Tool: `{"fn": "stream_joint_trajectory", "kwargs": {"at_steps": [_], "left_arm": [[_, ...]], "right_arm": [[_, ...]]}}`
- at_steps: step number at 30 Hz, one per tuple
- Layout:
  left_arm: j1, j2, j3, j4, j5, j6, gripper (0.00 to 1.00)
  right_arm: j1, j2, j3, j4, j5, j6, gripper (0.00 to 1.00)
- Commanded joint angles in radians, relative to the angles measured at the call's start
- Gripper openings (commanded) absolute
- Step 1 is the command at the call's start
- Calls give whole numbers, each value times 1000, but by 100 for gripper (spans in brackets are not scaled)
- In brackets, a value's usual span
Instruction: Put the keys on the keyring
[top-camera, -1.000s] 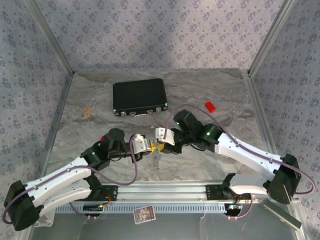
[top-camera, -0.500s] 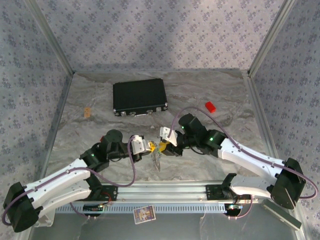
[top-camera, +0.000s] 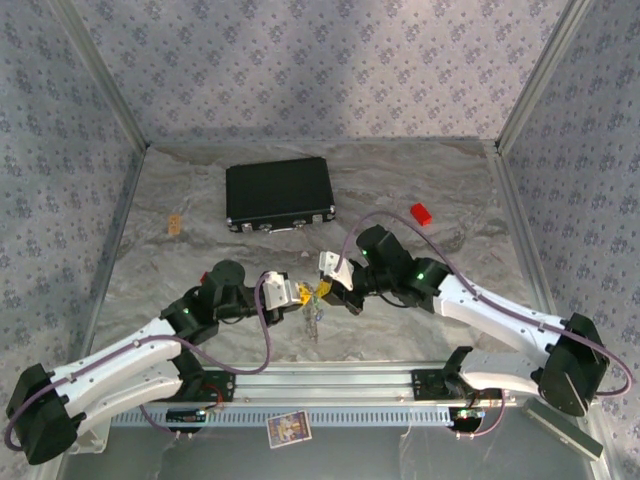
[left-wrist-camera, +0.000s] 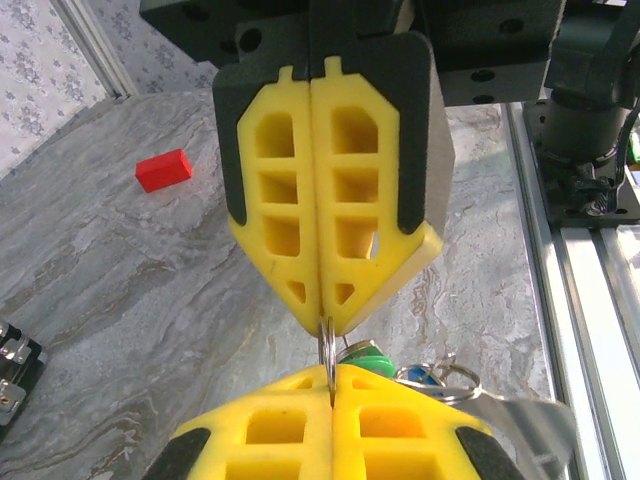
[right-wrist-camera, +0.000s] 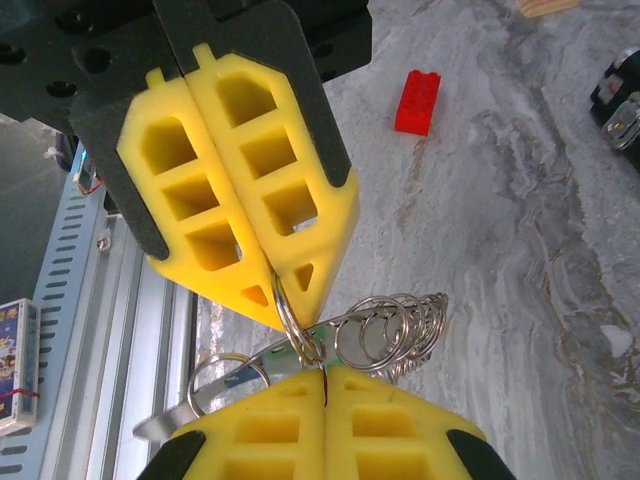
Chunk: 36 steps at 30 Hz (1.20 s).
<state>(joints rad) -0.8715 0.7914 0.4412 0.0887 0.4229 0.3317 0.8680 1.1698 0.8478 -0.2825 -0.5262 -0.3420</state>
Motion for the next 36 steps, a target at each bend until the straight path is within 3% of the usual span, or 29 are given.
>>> {"fn": "stream_joint_trajectory", "kwargs": {"at_steps": [1,4,7,10,19,25,30,34,36], "left_arm": [[-4,-26,-7,136,80,-19,0],[-3,-27,-11,138,77,-16,0],[-4,-27,-20,139,67,-16,0],[-4,-25,-31,149,64,-20,0],[-3,-22,-37,166,61,-32,0],[-4,-15,-37,175,63,-34,0],[-4,-16,-33,168,54,-33,0],[-4,-27,-26,135,-5,-33,20],[-3,-30,-15,101,-22,-22,21]], "right_arm": [[-3,43,34,-8,-59,9,0],[-4,49,33,-6,-68,15,2],[-10,18,8,7,-47,21,17],[-15,-35,-27,32,-35,21,26],[0,-86,-70,105,-29,-14,30],[16,-57,-63,141,-26,-13,25],[20,-42,-53,143,-18,-13,4],[22,-39,-19,76,7,-48,0],[24,-33,7,27,24,-77,0]]}}
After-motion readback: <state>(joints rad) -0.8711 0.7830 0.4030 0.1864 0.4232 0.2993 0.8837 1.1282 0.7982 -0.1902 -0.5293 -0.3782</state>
